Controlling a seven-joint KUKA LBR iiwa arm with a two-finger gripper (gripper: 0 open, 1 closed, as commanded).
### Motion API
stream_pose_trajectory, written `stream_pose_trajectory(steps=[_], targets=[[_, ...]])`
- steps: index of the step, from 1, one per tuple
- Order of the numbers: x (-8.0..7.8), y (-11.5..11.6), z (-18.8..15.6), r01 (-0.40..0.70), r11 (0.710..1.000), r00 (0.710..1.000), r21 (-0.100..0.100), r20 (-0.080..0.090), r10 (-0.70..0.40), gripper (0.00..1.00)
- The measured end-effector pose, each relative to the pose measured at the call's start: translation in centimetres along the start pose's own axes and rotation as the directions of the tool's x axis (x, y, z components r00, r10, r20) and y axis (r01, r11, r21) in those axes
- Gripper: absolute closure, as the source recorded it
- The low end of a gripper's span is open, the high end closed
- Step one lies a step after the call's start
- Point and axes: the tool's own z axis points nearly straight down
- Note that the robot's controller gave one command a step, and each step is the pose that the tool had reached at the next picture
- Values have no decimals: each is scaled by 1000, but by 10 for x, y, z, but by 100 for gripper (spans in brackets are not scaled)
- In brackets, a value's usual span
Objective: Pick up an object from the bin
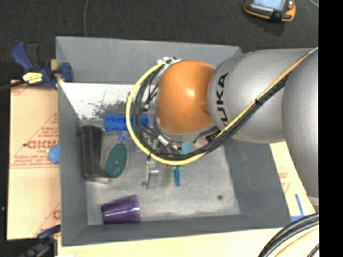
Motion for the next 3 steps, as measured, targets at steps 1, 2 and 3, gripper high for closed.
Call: stream_pose_trajectory(steps=[1, 2, 3], targets=[[-1, -1, -5, -7, 1000, 1000, -1, 7, 7, 0], [42, 35, 83, 282, 959, 959, 6, 5, -282, 0], [35, 30, 68, 284, 959, 959, -1, 10, -284, 0]])
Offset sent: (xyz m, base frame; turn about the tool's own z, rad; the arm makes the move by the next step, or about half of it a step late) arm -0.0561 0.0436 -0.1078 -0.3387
